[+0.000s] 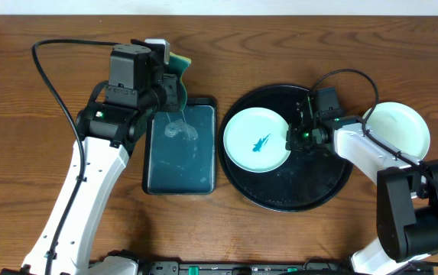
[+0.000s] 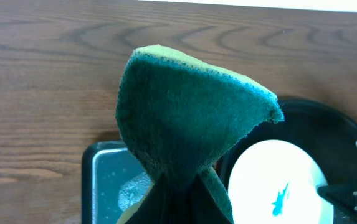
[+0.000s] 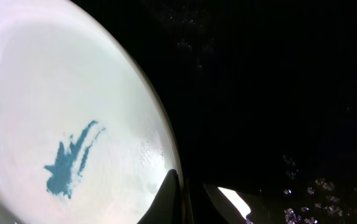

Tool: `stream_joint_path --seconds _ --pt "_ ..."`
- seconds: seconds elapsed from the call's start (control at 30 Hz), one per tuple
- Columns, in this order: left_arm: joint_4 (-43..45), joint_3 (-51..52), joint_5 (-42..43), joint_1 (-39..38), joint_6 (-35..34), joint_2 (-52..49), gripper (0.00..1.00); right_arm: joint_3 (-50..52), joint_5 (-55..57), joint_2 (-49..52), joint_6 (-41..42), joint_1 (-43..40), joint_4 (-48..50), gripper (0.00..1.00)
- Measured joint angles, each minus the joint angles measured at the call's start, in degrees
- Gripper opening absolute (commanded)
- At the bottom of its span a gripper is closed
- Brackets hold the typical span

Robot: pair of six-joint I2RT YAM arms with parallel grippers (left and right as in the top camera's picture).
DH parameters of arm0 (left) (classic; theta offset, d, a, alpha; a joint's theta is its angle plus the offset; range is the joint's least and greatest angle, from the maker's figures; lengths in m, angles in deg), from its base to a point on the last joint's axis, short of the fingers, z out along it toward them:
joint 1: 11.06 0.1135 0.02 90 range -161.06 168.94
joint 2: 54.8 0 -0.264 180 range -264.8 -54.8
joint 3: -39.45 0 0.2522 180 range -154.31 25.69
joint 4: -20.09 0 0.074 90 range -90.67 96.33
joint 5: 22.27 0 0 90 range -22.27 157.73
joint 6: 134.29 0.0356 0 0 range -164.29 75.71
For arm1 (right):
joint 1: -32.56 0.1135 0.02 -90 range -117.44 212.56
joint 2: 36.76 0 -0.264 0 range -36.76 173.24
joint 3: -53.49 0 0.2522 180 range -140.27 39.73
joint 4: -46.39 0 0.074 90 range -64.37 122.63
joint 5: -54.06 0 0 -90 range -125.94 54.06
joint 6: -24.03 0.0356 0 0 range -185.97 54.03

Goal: Clean dirty plates on tray and stack at the side
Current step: 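Lift the sponge out of the water tray with the left gripper, then move the sponge in the left gripper toward the pale green plate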

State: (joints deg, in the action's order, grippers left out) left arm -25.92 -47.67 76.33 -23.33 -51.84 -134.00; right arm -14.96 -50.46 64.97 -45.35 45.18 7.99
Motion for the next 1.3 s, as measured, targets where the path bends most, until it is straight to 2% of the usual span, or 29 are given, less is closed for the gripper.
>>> stream_joint_path --seconds 0.17,0.5,0.7,1.03,1.3 --pt "-0.7 0.0 -0.8 0.0 -4.4 -0.1 0.08 0.0 0.0 0.0 0.0 0.0 0.0 0.01" --pt "-4.5 0.0 -7.7 0.0 -14.9 -3.5 0.08 0.0 0.0 0.0 0.0 0.0 0.0 0.01" --pt "-5.0 0.0 -8.6 0.0 -18.2 -6.2 0.07 0.0 0.0 0.0 0.0 0.0 0.0 0.01" --pt "-5.0 0.0 -16.9 0.0 -18.5 -7.0 0.07 0.0 0.0 0.0 0.0 0.0 0.0 0.01" --pt "-4.9 0.0 -21.3 -0.8 -12.9 -7.0 0.07 0.0 0.0 0.0 0.0 0.0 0.0 0.01"
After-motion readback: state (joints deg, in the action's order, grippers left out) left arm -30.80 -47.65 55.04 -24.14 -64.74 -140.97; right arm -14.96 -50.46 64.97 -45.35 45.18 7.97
